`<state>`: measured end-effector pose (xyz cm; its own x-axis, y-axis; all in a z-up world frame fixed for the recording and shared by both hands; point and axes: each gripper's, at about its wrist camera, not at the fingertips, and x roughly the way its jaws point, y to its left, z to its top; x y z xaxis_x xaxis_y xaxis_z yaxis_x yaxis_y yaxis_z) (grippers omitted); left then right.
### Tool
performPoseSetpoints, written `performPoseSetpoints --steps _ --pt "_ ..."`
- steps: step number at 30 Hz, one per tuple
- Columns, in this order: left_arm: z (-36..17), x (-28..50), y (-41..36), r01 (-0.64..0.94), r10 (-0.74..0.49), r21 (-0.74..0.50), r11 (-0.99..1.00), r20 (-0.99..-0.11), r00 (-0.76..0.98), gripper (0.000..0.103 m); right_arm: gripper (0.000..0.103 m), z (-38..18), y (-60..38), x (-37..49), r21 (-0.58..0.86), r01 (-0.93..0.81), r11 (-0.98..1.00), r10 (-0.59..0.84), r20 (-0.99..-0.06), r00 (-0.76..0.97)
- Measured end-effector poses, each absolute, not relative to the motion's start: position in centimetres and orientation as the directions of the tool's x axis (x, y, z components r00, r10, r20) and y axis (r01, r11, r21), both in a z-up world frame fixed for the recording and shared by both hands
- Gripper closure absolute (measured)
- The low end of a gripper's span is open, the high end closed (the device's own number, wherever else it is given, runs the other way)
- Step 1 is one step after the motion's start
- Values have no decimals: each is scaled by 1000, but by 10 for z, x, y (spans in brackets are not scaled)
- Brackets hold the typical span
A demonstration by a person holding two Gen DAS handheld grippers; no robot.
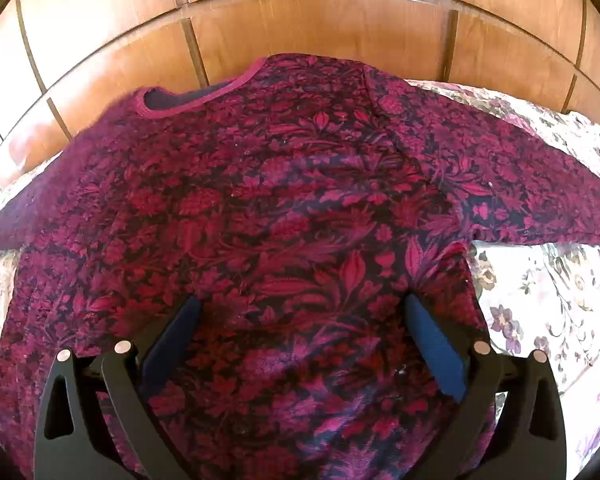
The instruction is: Fold small clothes
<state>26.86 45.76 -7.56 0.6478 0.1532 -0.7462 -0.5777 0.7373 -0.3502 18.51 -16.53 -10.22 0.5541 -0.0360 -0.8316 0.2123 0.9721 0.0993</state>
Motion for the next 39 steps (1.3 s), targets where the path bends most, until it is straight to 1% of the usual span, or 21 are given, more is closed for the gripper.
performPoseSetpoints --steps 2,4,5,6,8,10,12,13,16,17,19,21,24,27,29,31,34,36,37,38,39 --pt "-82 265 464 -598 168 -313 738 -773 612 103 2 -103 -165 186 93 212 973 -41 -831 555" --pt "-93 269 458 -626 241 -186 757 -812 532 103 2 -103 -164 187 93 213 973 -42 -831 555" --pt "-97 267 457 -629 233 -188 754 -819 524 103 2 -103 -165 187 96 213 972 -40 -830 557" --pt "-98 263 456 -629 197 -238 740 -818 541 103 2 -104 -164 187 96 213 972 -40 -830 557" --pt "-91 254 450 -639 194 -271 720 -805 560 87 2 -102 -164 186 100 213 972 -37 -828 560" --pt "-75 243 428 -611 197 -292 736 -771 606 57 2 -102 -164 185 103 213 972 -35 -827 561" --pt "-60 231 399 -562 178 -317 764 -733 656 46 2 -101 -166 184 118 213 970 -24 -826 564" --pt "-55 227 379 -519 149 -330 788 -716 682 43 2 -100 -167 184 135 213 968 -10 -824 566" --pt "-50 215 306 -358 25 -334 872 -701 713 43 3 -88 -195 175 307 229 924 114 -791 601" --pt "-51 210 283 -305 -17 -334 892 -698 715 43 5 -83 -216 167 390 262 883 151 -763 628" --pt "-58 198 229 -180 -118 -336 924 -701 704 43 9 -76 -254 152 487 329 809 161 -722 673" --pt "-68 187 182 -69 -200 -329 942 -712 674 43 13 -77 -311 130 554 442 705 106 -699 707" --pt "-83 167 114 77 -289 -309 948 -730 619 43 37 -92 -392 100 593 596 541 2 -710 704" --pt "-95 155 79 148 -320 -290 946 -746 584 43 41 -113 -460 73 651 673 352 -50 -704 708" --pt "-102 155 67 167 -315 -268 949 -768 557 43 54 -126 -498 64 689 683 245 -66 -690 720" --pt "-110 155 60 174 -302 -247 953 -790 534 43 60 -130 -522 65 703 686 190 -88 -683 725" --pt "-115 163 59 171 -287 -232 958 -800 526 43 59 -130 -538 75 699 692 180 -104 -686 720" --pt "-115 166 59 161 -291 -242 957 -801 523 43 61 -128 -544 88 671 714 199 -105 -710 696" --pt "-115 168 62 154 -294 -250 956 -803 518 43 67 -126 -546 93 653 725 220 -104 -723 683" --pt "-115 168 62 150 -294 -254 956 -804 517 43 83 -121 -545 101 628 736 253 -103 -739 666" --pt "-115 168 63 147 -295 -255 956 -804 517 43 88 -114 -543 106 610 741 281 -115 -745 657"
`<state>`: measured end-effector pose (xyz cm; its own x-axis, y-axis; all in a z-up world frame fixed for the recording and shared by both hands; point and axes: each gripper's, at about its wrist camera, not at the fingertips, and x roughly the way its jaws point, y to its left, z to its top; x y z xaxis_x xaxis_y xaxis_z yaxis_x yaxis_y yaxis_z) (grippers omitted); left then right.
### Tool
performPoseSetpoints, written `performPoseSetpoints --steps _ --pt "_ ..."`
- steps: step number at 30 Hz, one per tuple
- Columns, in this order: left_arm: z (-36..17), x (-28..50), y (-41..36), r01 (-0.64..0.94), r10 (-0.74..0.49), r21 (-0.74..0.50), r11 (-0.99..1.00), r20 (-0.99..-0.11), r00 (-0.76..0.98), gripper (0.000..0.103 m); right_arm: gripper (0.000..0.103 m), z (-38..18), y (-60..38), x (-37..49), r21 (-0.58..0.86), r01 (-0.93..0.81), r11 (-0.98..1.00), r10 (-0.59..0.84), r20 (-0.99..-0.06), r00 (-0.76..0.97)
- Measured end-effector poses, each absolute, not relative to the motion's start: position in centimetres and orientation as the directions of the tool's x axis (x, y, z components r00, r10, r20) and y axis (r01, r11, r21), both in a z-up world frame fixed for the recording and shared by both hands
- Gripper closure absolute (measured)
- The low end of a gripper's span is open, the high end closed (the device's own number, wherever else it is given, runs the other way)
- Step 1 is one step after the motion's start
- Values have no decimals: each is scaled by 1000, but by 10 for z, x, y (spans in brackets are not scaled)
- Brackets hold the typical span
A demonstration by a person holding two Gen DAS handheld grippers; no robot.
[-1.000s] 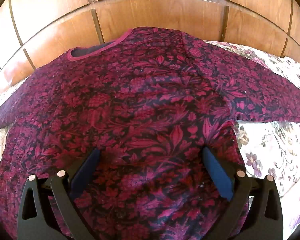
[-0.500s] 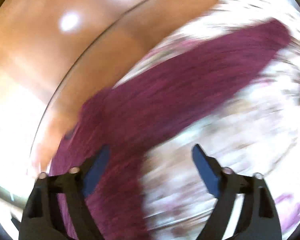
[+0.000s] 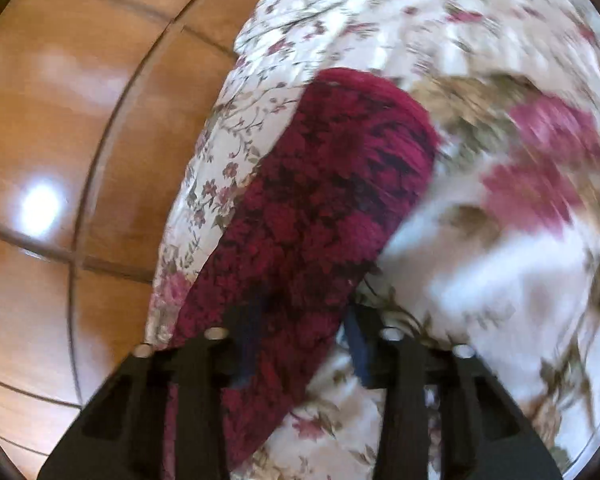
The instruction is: Fold small clothes
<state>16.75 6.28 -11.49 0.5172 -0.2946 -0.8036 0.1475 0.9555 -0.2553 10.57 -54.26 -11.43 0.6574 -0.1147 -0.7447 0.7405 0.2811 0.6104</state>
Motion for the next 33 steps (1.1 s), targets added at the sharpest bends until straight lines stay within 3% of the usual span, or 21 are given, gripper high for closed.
performPoseSetpoints --steps 5,10,14,20,22,24,30,33 --pt "-110 162 70 159 -326 -286 945 -797 509 43 90 -32 -487 140 531 601 597 -136 -672 728" --pt "-101 163 76 164 -406 -377 912 -768 496 43 90 20 -373 204 434 339 835 12 -629 777" --pt "-92 164 83 164 -464 -445 880 -733 497 43 91 16 -273 246 397 173 901 140 -645 752" --pt "-81 181 88 183 -510 -490 853 -705 493 43 90 -35 -137 305 358 -10 934 289 -737 611" --pt "-78 192 88 189 -532 -512 838 -690 490 43 79 -42 -110 306 361 -57 931 326 -750 576" --pt "-75 205 86 195 -550 -530 826 -678 488 43 43 -43 -95 304 368 -81 926 346 -744 571" --pt "-88 255 77 162 -576 -572 804 -681 452 43 34 -21 -141 250 447 -49 893 377 -685 623" --pt "-100 281 67 137 -585 -590 796 -691 424 43 33 -15 -185 211 451 34 892 318 -679 661"
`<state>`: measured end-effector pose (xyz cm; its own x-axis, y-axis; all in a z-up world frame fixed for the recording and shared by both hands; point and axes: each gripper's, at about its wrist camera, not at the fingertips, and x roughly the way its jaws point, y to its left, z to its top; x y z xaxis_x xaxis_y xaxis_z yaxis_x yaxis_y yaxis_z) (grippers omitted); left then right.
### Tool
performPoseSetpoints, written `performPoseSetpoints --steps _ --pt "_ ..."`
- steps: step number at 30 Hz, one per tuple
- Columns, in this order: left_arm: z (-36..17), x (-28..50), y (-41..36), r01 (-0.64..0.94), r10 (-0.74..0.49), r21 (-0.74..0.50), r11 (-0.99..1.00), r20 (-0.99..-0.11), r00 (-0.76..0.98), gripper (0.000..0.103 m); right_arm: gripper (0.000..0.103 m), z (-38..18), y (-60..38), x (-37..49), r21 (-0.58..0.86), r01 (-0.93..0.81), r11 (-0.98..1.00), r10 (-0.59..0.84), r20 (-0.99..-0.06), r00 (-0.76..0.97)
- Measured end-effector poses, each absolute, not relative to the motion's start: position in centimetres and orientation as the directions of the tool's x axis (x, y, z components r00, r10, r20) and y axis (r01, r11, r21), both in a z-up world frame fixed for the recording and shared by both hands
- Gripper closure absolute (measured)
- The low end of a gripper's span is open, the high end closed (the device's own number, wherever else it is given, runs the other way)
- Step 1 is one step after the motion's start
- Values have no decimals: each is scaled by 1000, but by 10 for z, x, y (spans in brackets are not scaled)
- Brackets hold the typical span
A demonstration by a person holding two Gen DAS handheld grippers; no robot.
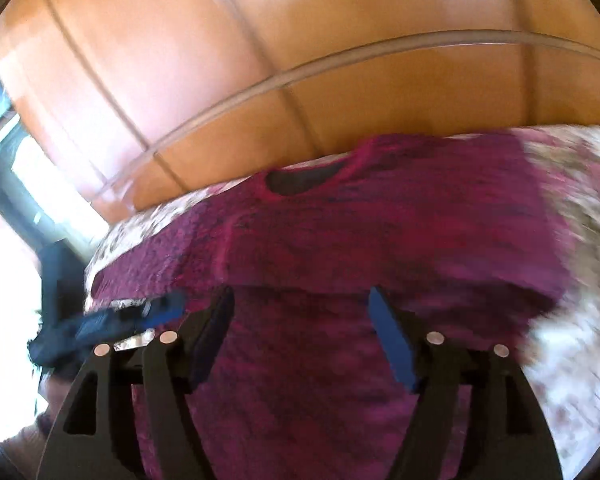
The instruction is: Fold small clothes
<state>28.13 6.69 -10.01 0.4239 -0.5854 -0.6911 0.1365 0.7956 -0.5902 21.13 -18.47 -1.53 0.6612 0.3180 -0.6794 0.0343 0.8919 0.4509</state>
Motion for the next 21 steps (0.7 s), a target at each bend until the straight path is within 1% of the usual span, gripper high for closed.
performPoseSetpoints --steps 3,4,5,6,7,9,12,15,18,21 --pt "-113 306 51 110 -586 -598 794 -705 400 43 32 -19 -231 181 446 156 882 231 -695 681" --pt "-118 315 45 100 -580 -594 798 -714 392 46 32 -25 -247 173 444 203 873 202 -706 679" --pt "-121 322 40 95 -579 -593 800 -719 385 55 32 -25 -255 169 448 233 863 189 -715 673" --pt "-122 327 36 100 -579 -591 801 -721 380 76 33 -29 -267 164 454 263 851 181 -724 666" --pt "-119 333 32 105 -565 -573 813 -731 383 90 34 -33 -275 161 461 287 840 175 -730 661" --pt "-109 337 37 97 -565 -583 806 -712 417 93 40 -39 -283 163 481 313 819 171 -725 667" --pt "-85 337 58 85 -538 -579 811 -681 496 93 47 -33 -292 168 515 291 807 191 -692 696" --pt "-69 331 78 96 -487 -528 844 -681 547 93 51 -30 -277 196 513 232 827 221 -675 704" --pt "-71 330 83 96 -444 -476 874 -705 554 93 54 -41 -251 235 479 198 855 239 -704 669" --pt "-81 332 93 67 -421 -465 883 -719 553 93 55 -58 -230 267 369 199 908 170 -758 630"
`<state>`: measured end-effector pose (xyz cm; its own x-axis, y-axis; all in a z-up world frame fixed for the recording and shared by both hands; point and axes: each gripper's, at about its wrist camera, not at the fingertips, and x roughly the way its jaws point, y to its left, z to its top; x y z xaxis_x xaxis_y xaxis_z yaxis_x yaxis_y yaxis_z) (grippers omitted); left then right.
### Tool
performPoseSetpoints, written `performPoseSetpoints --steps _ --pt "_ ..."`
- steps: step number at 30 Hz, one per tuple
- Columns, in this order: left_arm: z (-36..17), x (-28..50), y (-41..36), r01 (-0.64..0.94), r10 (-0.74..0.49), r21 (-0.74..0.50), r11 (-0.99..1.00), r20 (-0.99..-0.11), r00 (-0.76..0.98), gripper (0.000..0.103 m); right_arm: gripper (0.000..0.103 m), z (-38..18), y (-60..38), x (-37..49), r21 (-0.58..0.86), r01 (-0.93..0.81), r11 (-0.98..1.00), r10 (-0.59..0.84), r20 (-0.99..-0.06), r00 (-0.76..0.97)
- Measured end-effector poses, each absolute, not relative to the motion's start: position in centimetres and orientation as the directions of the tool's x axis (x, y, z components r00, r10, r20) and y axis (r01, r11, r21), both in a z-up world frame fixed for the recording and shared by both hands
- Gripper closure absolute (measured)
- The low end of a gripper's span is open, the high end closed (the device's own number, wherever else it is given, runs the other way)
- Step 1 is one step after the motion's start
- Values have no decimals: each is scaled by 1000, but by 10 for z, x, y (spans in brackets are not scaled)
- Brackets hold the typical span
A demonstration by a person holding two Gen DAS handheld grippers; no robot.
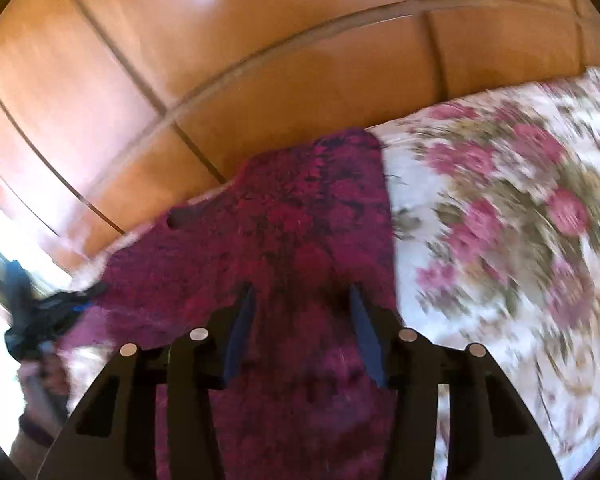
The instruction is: Fold small clothes
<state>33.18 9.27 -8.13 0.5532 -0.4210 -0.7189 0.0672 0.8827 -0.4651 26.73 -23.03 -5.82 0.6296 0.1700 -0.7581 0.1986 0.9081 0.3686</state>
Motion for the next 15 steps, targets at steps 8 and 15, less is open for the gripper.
performPoseSetpoints --steps 8,15 --pt "-118 326 97 47 -317 -347 937 -783 535 91 56 -84 -208 285 148 241 959 -28 -798 602" --pt "-105 291 159 -91 -327 -468 879 -730 600 52 26 -46 -187 251 119 188 975 -35 -752 659"
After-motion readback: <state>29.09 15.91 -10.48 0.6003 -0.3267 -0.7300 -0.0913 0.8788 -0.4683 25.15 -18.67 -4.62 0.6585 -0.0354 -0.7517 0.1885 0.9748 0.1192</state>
